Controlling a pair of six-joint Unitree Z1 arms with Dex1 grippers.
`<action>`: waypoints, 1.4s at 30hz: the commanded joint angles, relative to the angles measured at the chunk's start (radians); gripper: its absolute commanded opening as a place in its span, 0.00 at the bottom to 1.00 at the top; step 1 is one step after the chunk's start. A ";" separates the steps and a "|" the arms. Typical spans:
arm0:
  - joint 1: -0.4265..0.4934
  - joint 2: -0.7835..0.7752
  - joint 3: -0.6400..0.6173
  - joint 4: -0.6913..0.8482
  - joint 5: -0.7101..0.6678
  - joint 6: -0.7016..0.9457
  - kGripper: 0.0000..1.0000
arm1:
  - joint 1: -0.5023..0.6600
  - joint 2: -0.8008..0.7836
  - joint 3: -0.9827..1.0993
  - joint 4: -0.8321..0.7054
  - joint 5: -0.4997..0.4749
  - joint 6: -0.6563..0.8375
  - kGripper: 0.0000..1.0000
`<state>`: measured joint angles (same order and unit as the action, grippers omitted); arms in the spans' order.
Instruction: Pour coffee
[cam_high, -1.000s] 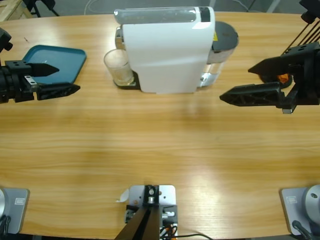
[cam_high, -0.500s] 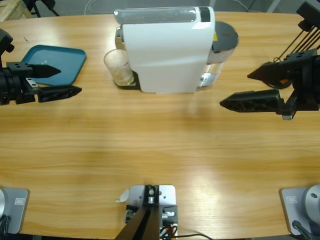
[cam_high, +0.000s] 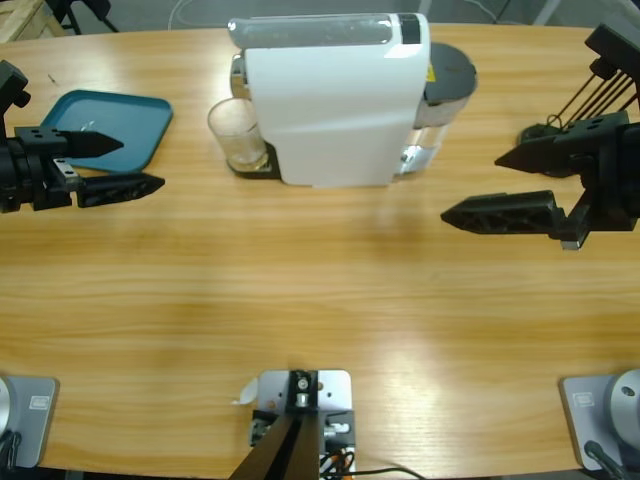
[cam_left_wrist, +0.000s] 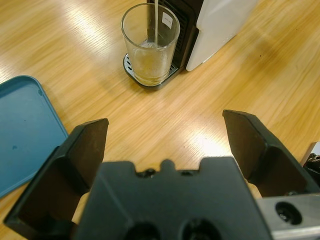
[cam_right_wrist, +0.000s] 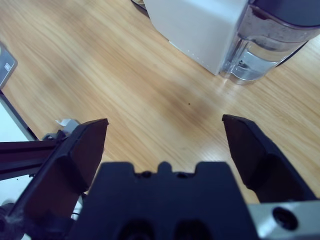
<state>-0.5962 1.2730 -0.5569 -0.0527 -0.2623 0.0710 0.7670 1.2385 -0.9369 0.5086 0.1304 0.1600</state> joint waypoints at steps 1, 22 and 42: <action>-0.010 0.002 0.038 -0.009 -0.003 0.017 1.00 | -0.009 0.010 0.037 -0.002 0.000 0.006 1.00; -0.013 0.002 0.035 -0.007 0.000 0.075 1.00 | -0.009 0.004 0.072 -0.024 -0.015 0.036 1.00; 0.173 0.352 -0.032 -0.253 -0.326 0.378 1.00 | -0.009 0.029 0.094 -0.001 -0.017 0.052 1.00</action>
<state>-0.4618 1.4139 -0.5552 -0.1979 -0.5133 0.4129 0.7670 1.2432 -0.8877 0.4944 0.1278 0.1919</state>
